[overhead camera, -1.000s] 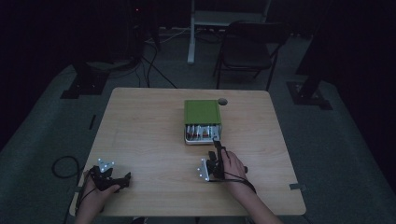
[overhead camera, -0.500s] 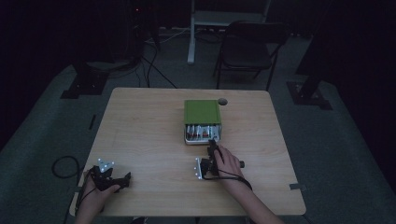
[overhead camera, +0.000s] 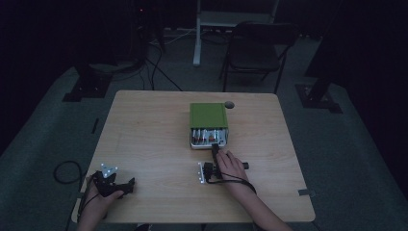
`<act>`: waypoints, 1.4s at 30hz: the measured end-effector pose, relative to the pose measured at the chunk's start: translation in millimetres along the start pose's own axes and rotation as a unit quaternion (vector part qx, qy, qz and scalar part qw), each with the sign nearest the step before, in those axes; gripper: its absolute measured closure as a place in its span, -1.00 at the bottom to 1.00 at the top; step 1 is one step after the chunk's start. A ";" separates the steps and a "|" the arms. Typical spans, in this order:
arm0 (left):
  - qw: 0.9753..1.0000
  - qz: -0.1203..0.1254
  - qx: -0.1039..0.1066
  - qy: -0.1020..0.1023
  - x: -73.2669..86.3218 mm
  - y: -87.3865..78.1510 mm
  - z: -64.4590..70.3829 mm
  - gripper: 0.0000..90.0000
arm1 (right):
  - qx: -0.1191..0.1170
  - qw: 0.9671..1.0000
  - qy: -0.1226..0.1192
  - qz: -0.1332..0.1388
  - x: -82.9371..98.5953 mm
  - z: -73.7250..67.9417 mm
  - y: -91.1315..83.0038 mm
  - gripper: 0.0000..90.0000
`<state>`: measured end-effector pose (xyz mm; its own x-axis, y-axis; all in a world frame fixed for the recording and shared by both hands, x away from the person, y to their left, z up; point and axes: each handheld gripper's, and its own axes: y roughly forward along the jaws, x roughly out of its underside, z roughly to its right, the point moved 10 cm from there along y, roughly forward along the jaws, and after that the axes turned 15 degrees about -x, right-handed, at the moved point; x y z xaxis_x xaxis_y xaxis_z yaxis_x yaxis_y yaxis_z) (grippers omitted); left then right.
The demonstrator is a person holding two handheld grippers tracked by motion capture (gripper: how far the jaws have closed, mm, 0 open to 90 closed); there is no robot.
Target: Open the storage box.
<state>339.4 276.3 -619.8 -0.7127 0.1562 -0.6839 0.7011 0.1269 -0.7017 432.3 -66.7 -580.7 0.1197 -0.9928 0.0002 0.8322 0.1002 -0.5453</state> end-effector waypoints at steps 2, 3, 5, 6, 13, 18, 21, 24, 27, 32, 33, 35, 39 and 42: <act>1.000 0.000 0.000 0.000 0.0 0.0 0.0 -1.00 | -0.001 1.000 0.002 -0.004 0.5 0.2 1.7 0.39; 1.000 0.000 0.000 0.000 0.0 0.0 0.0 -1.00 | 0.000 1.000 0.001 -0.005 0.6 1.2 2.4 0.41; 1.000 0.000 0.000 0.000 0.0 0.0 0.0 -1.00 | 0.001 1.000 0.002 -0.008 0.9 3.5 3.5 0.46; 1.000 0.000 0.000 0.000 0.0 0.0 0.0 -1.00 | 0.001 1.000 0.003 -0.010 1.0 4.2 3.7 0.50; 1.000 0.000 0.000 0.000 0.0 0.0 0.0 -1.00 | 0.000 1.000 -0.017 -0.021 -0.8 4.3 5.1 0.57; 1.000 0.000 0.000 0.000 0.0 0.0 0.0 -1.00 | -0.007 1.000 -0.010 -0.016 -0.6 5.0 4.3 0.59; 1.000 0.000 0.000 0.000 0.0 0.0 0.0 -1.00 | -0.008 1.000 -0.006 -0.013 -0.6 4.8 4.0 0.60; 1.000 0.000 0.000 0.000 0.0 0.0 0.0 -1.00 | -0.012 1.000 -0.005 -0.013 -0.8 4.5 2.9 0.60; 1.000 0.000 0.000 0.000 0.0 0.0 0.0 -1.00 | -0.017 1.000 -0.003 -0.013 -0.6 3.6 1.3 0.60; 1.000 0.000 0.000 0.000 0.1 0.0 0.0 -1.00 | -0.026 1.000 -0.001 -0.012 -1.2 1.3 -3.1 0.60; 1.000 0.000 0.000 0.000 0.0 0.0 0.0 -1.00 | -0.027 1.000 -0.001 -0.012 -1.4 0.6 -4.0 0.60; 1.000 0.000 0.000 0.000 0.1 0.0 0.0 -1.00 | -0.028 1.000 0.000 -0.012 -1.5 -1.0 -6.6 0.60; 1.000 0.000 0.000 0.000 0.0 0.0 0.0 -1.00 | -0.033 0.999 -0.001 -0.012 -2.3 -4.3 -11.9 0.60; 1.000 0.000 0.000 0.000 0.0 0.0 0.0 -1.00 | -0.033 0.999 -0.005 -0.010 -1.9 -5.6 -14.6 0.60</act>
<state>339.4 276.3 -619.9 -0.7127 0.1562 -0.6839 0.7011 0.1270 -0.7017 416.8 -66.6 -577.4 0.1088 -0.9939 0.0200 0.7967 0.0751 -0.5997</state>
